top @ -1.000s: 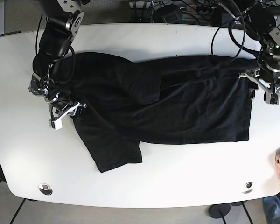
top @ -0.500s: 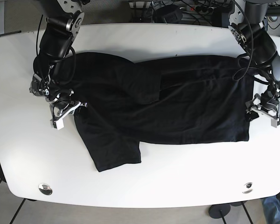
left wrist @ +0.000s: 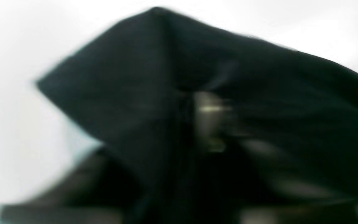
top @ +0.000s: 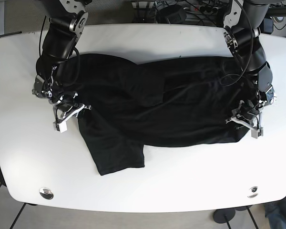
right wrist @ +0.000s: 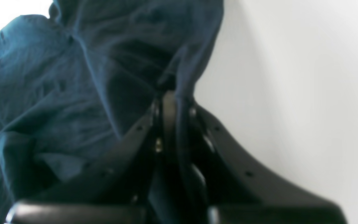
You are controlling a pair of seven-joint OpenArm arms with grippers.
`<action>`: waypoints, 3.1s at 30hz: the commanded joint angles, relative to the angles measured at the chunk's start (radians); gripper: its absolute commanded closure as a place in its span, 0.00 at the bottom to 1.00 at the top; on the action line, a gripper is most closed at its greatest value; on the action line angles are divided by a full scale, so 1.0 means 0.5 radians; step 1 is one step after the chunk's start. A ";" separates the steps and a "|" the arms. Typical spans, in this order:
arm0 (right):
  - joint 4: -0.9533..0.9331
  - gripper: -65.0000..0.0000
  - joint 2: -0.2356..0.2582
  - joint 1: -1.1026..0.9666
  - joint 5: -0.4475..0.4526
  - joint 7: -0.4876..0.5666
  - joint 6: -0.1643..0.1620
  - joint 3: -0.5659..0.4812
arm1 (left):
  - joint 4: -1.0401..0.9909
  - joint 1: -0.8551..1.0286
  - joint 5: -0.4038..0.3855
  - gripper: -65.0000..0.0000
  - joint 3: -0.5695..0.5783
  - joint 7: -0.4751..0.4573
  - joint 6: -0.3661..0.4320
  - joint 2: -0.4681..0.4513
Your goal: Fold the T-shirt properly
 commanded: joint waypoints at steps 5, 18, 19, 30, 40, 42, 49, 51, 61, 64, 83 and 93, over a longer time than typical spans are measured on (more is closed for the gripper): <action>0.308 0.98 0.012 -0.035 -0.004 -0.013 0.000 -0.008 | 0.665 0.215 0.016 0.99 -0.004 0.109 -0.229 -0.019; 1.174 0.98 0.110 -0.004 -0.004 -0.369 0.000 -0.008 | 1.681 0.323 0.019 0.99 0.008 0.422 -0.238 -0.019; 1.155 0.98 0.110 0.091 -0.010 -0.403 0.000 -0.008 | 1.672 0.231 0.019 0.99 0.008 0.490 -0.238 -0.022; 0.440 0.98 0.411 1.585 -0.004 -0.618 -0.009 -0.244 | 1.319 -1.159 0.028 0.99 0.287 0.861 -0.238 -0.227; 0.710 0.98 0.445 1.625 -0.004 -0.863 -0.003 -0.232 | 1.270 -1.190 0.013 0.99 0.244 0.855 -0.333 -0.295; 0.919 0.97 0.433 1.300 -0.001 -0.903 0.000 -0.131 | 1.377 -0.935 0.013 0.99 0.140 0.855 -0.407 -0.313; 1.134 0.97 0.430 0.109 0.438 -0.888 -0.015 0.121 | 1.786 0.157 0.016 0.99 -0.148 0.800 -0.538 -0.172; 1.134 0.97 0.399 -0.133 0.484 -0.774 -0.015 0.127 | 1.801 0.400 0.025 0.99 -0.234 0.699 -0.538 -0.092; 1.220 0.97 0.374 -0.799 0.499 -0.676 -0.003 0.136 | 1.804 1.118 0.016 0.99 -0.366 0.447 -0.538 0.012; 1.220 0.97 0.371 -0.900 0.499 -0.676 -0.003 0.139 | 1.810 1.219 0.016 0.99 -0.464 0.444 -0.538 0.021; 1.652 0.05 0.276 -0.974 0.490 -0.679 -0.009 0.225 | 2.221 1.486 -0.371 0.52 -0.658 0.453 -0.538 0.119; 0.259 0.18 0.430 0.143 0.207 -0.351 -0.003 -0.030 | 2.215 1.191 -0.184 0.52 -0.679 0.622 -0.538 0.104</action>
